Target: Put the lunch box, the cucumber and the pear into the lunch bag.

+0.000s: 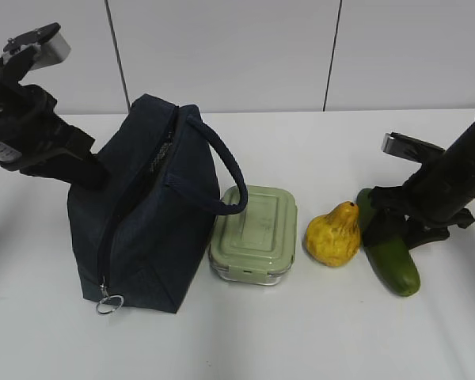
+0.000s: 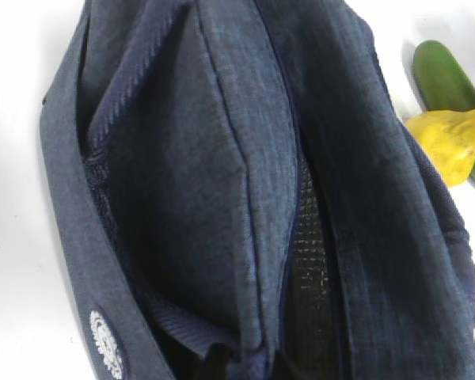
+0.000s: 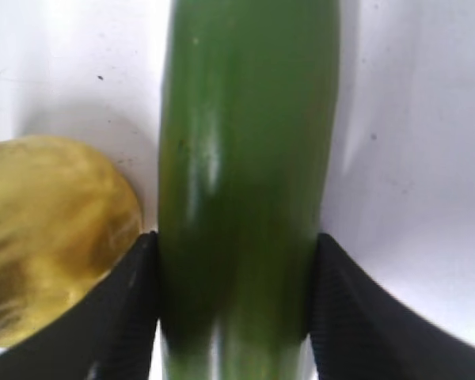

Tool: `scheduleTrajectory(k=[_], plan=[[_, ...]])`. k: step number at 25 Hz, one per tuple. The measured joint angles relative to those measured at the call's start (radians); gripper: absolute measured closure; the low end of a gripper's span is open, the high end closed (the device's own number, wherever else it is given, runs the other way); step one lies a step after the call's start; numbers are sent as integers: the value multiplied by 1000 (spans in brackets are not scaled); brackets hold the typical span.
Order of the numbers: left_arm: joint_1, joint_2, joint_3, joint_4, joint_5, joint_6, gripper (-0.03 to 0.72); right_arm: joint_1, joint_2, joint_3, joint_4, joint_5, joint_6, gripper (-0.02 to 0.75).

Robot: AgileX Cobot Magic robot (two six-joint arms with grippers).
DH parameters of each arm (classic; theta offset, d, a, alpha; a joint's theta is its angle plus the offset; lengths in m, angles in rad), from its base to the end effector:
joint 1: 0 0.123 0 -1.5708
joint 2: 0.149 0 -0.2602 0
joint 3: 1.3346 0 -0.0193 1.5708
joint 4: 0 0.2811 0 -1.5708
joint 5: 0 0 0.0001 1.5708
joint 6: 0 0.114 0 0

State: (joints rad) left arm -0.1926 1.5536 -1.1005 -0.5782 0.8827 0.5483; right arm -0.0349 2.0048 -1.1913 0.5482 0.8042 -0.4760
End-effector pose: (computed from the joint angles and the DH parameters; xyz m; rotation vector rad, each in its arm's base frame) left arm 0.3291 -0.1133 0.2036 0.5854 2.6175 -0.6036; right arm 0.3800 0.0296 0.0631 -0.0940 2.9486 0.5641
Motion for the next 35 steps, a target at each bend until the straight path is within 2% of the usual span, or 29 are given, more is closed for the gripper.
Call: scheduleTrajectory(k=[7,10,12,15,16,18,22,25,29,35], plan=[[0,0,0,0,0,0,667,0,-165,7,-9,-41,8,363],[0,0,0,0,-1,0,667,4,-282,-27,94,-38,-42,363],[0,0,0,0,-1,0,667,21,-340,-67,211,-4,-108,363],[0,-1,0,-8,-6,0,667,86,-365,-138,353,54,-158,363],[0,-4,0,-10,-7,0,667,133,-365,-165,390,60,-163,363],[0,-13,0,-11,-11,0,667,209,-352,-198,421,51,-169,363],[0,-33,0,-30,-15,0,667,394,-290,-250,470,-44,-172,364],[0,-35,0,-36,-15,0,667,488,-225,-269,525,-147,-176,364],[0,-35,0,-36,-16,0,667,545,-138,-284,583,-214,-177,364],[0,-35,0,-36,-16,0,667,568,-49,-290,572,-221,-177,364]])
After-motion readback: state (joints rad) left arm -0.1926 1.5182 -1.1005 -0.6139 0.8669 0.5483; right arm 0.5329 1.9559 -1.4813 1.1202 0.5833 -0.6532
